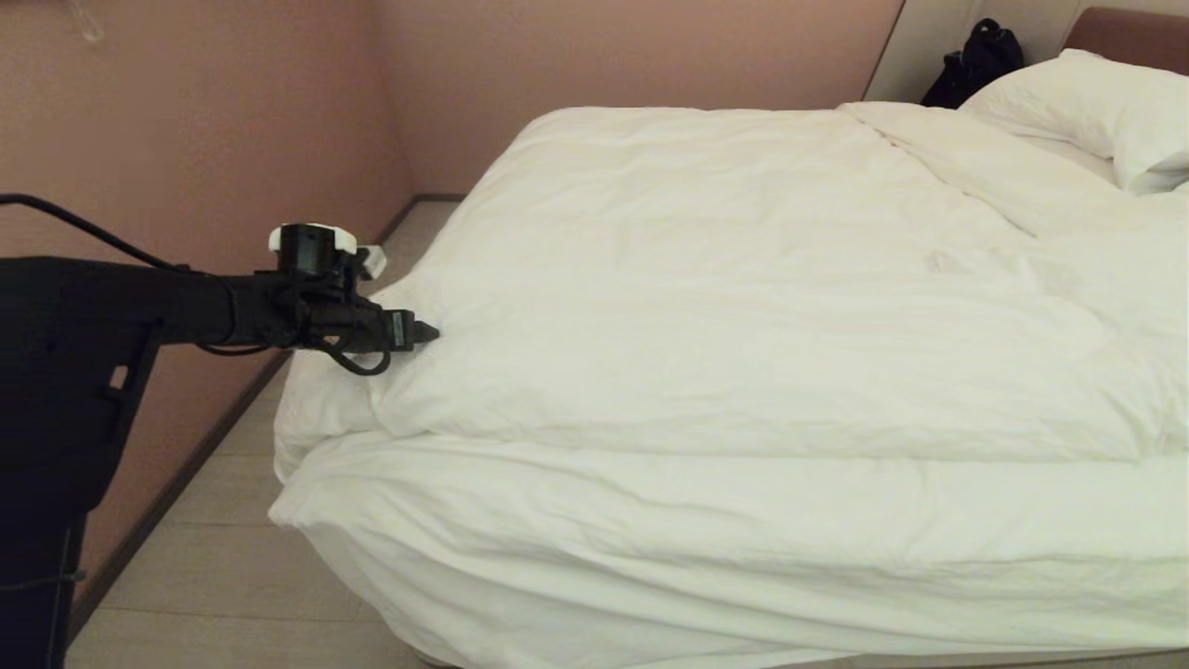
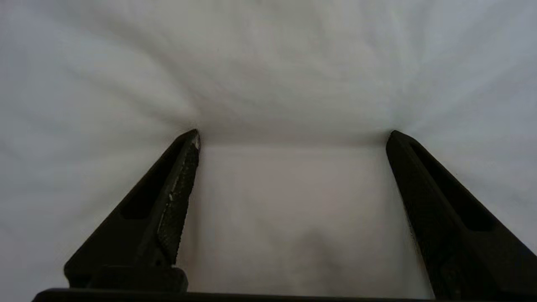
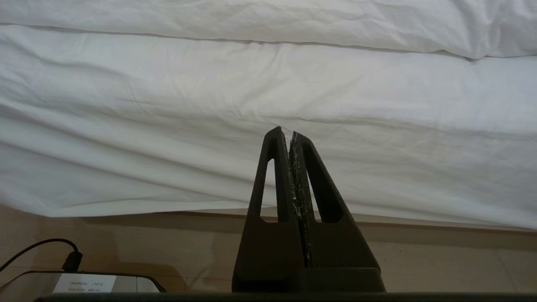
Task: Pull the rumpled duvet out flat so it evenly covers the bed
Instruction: Hold the folded corner of the quilt
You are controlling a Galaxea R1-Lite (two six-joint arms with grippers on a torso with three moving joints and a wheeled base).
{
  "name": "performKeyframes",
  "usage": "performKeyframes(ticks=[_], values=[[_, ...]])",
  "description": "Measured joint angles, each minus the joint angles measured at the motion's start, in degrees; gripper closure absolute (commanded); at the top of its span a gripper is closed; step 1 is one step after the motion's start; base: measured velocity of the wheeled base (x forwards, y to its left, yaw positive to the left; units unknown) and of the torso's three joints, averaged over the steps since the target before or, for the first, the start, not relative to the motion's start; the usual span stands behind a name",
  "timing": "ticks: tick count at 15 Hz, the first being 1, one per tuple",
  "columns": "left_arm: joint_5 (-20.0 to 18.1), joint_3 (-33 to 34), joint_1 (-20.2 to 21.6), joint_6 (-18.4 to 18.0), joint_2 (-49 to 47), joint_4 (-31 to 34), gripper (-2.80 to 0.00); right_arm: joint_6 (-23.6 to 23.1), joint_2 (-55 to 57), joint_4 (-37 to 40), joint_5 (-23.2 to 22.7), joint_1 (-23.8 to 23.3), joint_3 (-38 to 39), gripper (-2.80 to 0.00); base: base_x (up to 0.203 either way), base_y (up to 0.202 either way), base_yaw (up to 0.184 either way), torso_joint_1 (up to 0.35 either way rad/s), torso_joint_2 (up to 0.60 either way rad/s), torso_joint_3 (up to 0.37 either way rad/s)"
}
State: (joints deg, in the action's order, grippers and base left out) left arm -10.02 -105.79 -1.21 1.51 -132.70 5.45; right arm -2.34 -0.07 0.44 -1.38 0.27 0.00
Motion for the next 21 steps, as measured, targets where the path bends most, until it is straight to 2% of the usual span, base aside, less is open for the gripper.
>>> performKeyframes(ticks=[8,17,18,21], values=[[-0.1,-1.8,-0.3,0.2,-5.5,-0.1,-2.8,0.0,0.0,0.0,0.0,0.0,0.0,0.0,0.0,0.0,0.0,0.0,0.0,0.0],[0.0,-1.9,-0.3,0.1,-6.4,0.0,-2.8,0.0,0.0,0.0,0.0,0.0,0.0,0.0,0.0,0.0,0.0,0.0,0.0,0.0],[0.0,-1.9,-0.3,0.1,-6.4,0.0,0.0,0.0,0.0,0.0,0.0,0.0,0.0,0.0,0.0,0.0,0.0,0.0,0.0,0.0],[0.0,-1.9,-0.3,0.2,-6.4,0.1,0.0,0.0,0.0,0.0,0.0,0.0,0.0,0.0,0.0,0.0,0.0,0.0,0.0,0.0]])
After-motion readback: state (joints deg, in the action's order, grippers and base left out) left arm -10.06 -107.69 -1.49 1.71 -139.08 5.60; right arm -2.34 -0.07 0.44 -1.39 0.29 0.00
